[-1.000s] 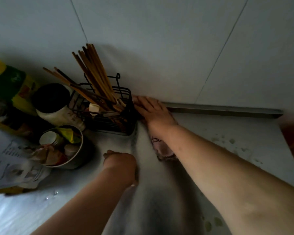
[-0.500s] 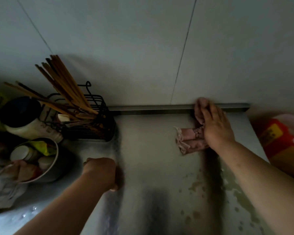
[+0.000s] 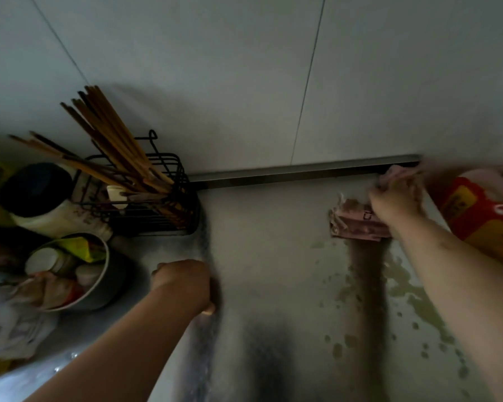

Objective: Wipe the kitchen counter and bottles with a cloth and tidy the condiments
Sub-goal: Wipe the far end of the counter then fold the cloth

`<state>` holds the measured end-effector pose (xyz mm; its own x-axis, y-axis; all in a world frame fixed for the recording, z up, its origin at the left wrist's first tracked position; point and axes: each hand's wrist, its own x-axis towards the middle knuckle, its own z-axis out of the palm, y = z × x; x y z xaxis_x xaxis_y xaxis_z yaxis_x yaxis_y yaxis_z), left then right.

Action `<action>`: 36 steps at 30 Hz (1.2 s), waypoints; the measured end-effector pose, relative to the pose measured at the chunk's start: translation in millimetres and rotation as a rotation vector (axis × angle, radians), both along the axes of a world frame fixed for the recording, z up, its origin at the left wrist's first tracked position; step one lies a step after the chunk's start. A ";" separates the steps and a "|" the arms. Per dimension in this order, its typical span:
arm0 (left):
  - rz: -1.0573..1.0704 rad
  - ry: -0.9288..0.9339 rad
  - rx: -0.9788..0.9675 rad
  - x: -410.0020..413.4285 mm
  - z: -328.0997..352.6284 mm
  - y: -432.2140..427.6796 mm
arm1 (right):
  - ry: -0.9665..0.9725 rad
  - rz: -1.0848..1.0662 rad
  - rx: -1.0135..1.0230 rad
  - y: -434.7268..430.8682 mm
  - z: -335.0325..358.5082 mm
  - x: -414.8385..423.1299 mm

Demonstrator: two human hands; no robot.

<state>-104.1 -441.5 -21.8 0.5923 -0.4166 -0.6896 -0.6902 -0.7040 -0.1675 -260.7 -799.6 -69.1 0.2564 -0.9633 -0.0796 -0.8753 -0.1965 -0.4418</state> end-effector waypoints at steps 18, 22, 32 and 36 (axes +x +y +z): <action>0.040 -0.061 -0.203 -10.8 -2.4 30.5 | 0.379 0.499 -0.123 186.8 -5.0 -98.6; 0.022 -0.035 -0.190 -7.8 -0.7 23.6 | 0.413 0.282 -0.071 145.5 -12.6 -56.1; 0.135 0.041 -0.190 -10.9 2.2 16.8 | -0.068 0.989 -0.152 217.5 -1.6 -22.9; 0.275 -0.032 -0.352 -14.2 4.8 8.3 | -0.216 0.748 -0.018 166.1 20.9 -3.3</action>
